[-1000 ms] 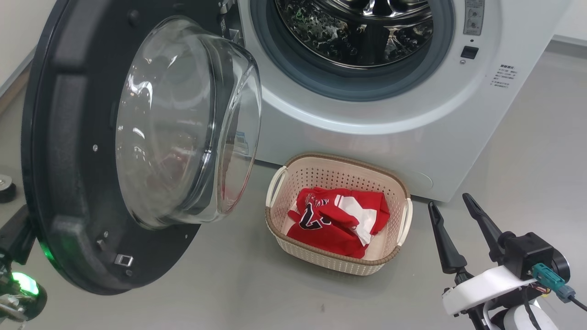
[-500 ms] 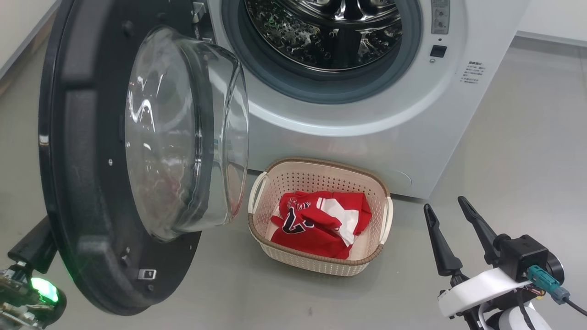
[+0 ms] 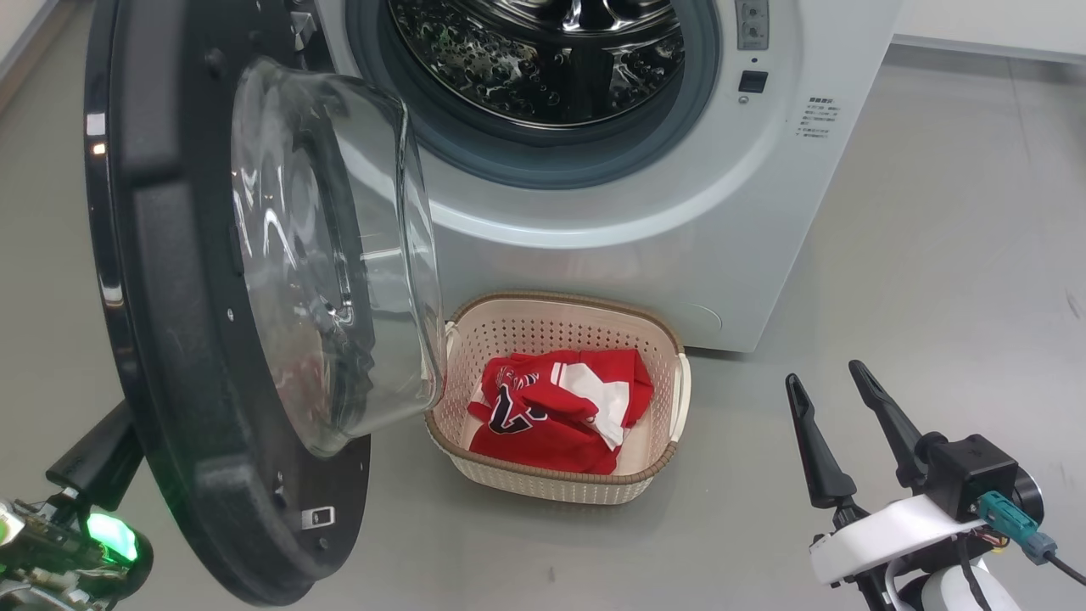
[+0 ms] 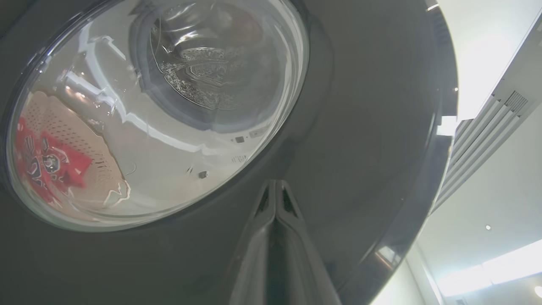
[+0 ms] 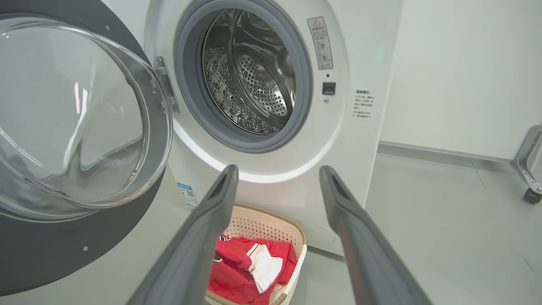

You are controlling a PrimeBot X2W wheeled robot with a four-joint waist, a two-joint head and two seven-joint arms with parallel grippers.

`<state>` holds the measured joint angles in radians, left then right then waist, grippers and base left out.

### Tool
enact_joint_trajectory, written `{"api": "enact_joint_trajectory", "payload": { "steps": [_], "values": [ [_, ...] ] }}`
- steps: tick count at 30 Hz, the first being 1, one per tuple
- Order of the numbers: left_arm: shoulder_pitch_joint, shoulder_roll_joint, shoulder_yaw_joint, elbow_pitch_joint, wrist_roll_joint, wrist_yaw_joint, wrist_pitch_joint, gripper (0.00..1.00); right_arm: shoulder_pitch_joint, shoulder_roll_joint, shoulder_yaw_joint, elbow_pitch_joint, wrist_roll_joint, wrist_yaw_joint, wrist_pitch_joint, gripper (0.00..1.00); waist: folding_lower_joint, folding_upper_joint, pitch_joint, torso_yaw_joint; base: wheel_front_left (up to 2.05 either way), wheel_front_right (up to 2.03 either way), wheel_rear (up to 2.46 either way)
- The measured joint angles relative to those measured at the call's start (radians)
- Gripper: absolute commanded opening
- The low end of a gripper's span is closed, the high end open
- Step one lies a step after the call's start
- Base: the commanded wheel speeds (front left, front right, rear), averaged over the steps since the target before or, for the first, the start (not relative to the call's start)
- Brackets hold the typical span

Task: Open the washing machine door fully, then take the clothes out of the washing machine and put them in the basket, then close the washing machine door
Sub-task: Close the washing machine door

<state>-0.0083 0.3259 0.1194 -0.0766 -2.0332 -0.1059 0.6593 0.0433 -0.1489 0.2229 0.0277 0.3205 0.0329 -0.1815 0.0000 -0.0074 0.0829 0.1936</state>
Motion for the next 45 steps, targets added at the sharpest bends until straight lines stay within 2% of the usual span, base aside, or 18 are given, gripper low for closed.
{"api": "enact_joint_trajectory", "payload": {
  "steps": [24, 34, 35, 36, 37, 45],
  "values": [
    [0.010, -0.041, 0.014, -0.039, -0.010, -0.006, 0.003, 0.00, 0.000, -0.001, -0.022, 0.002, 0.004, -0.008, -0.015, 1.00, 0.0000, 0.0000, 0.010, -0.017, 0.00, 0.00, 0.00],
    [0.019, -0.079, 0.116, -0.042, -0.018, -0.014, -0.059, 0.00, 0.000, -0.002, -0.025, 0.011, 0.005, -0.008, -0.018, 1.00, 0.0000, 0.0000, 0.001, -0.011, 0.00, 0.00, 0.00],
    [0.019, -0.087, 0.128, -0.042, -0.021, -0.014, -0.066, 0.22, 0.000, -0.002, -0.025, 0.011, 0.005, -0.008, -0.018, 1.00, 0.0000, 0.0000, 0.000, -0.010, 0.00, 0.00, 0.00],
    [0.019, -0.093, 0.138, -0.043, -0.021, -0.014, -0.074, 0.75, 0.000, -0.002, -0.025, 0.011, 0.005, -0.008, -0.018, 1.00, 0.0000, 0.0000, -0.002, -0.010, 0.00, 0.00, 0.00],
    [0.019, -0.099, 0.149, -0.043, -0.021, -0.014, -0.086, 1.00, 0.000, -0.002, -0.025, 0.011, 0.005, -0.008, -0.019, 1.00, 0.0000, 0.0000, -0.003, -0.009, 0.00, 0.00, 0.00],
    [0.021, -0.121, 0.216, -0.030, 0.032, -0.014, -0.176, 1.00, 0.000, -0.003, -0.028, 0.012, 0.005, -0.009, -0.025, 1.00, 0.0000, 0.0000, -0.012, -0.002, 0.00, 0.00, 0.00]
  ]
}}
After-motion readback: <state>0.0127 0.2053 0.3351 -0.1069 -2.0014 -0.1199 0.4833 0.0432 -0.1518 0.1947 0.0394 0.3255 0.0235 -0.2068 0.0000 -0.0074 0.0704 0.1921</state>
